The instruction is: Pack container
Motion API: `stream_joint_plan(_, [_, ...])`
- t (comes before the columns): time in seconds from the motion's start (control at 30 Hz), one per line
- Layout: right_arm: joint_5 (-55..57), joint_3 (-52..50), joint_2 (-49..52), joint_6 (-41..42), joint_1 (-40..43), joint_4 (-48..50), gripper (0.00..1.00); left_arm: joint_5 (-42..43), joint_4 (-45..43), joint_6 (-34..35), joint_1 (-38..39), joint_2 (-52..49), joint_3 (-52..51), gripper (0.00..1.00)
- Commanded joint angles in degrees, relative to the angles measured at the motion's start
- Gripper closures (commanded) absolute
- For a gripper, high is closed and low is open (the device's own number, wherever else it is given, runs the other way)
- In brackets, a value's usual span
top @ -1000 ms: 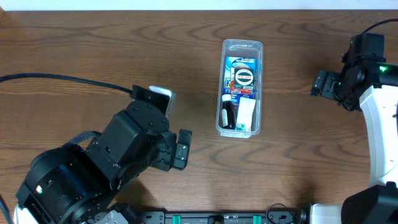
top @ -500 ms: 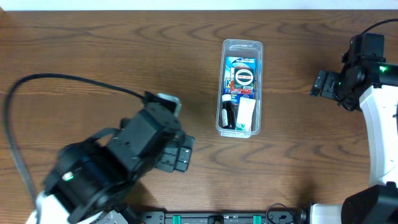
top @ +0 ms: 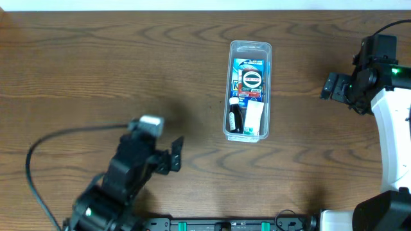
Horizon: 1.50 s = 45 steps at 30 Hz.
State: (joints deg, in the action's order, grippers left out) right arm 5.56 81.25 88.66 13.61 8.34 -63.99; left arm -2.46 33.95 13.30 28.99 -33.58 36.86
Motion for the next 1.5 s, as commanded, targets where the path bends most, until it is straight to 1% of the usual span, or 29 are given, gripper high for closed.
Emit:
stream_joint_plan(0.0, [0.0,0.3,0.2,0.7,0.3,0.0,0.01,6.7,-4.9,-3.8,-5.6,9.0,-8.7,0.02])
stream_joint_plan(0.17, [0.0,0.3,0.2,0.7,0.3,0.0,0.02,8.1,-13.3,-3.8,-13.4,21.0,-18.5,0.02])
stream_joint_plan(0.23, [0.0,0.3,0.2,0.7,0.3,0.0,0.01,8.5,-15.9,-3.8,-16.5,24.1,-21.0,0.02])
stream_joint_plan(0.33, [0.0,0.3,0.2,0.7,0.3,0.0,0.01,8.5,-16.8,-3.8,-20.1,26.7,-23.2,0.02])
stream_joint_plan(0.53, [0.0,0.3,0.2,0.7,0.3,0.0,0.01,8.5,-19.5,-5.2,-22.7,28.9,-25.2,0.02])
stream_joint_plan(0.7, [0.0,0.3,0.2,0.7,0.3,-0.1,0.01,8.5,-23.0,-6.1,-24.0,33.6,-28.2,0.02])
stream_joint_plan(1.0, [0.0,0.3,0.2,0.7,0.3,0.0,0.01,8.5,-29.4,-6.0,-26.4,33.5,-32.9,0.02])
stream_joint_plan(1.23, [0.0,0.3,0.2,0.7,0.3,0.0,0.01,8.5,-30.0,-6.0,-29.2,33.5,-36.4,0.02])
stream_joint_plan(1.47, [0.0,0.3,0.2,0.7,0.3,-0.1,0.01,8.5,-30.4,-6.0,-30.1,33.5,-36.5,0.02])
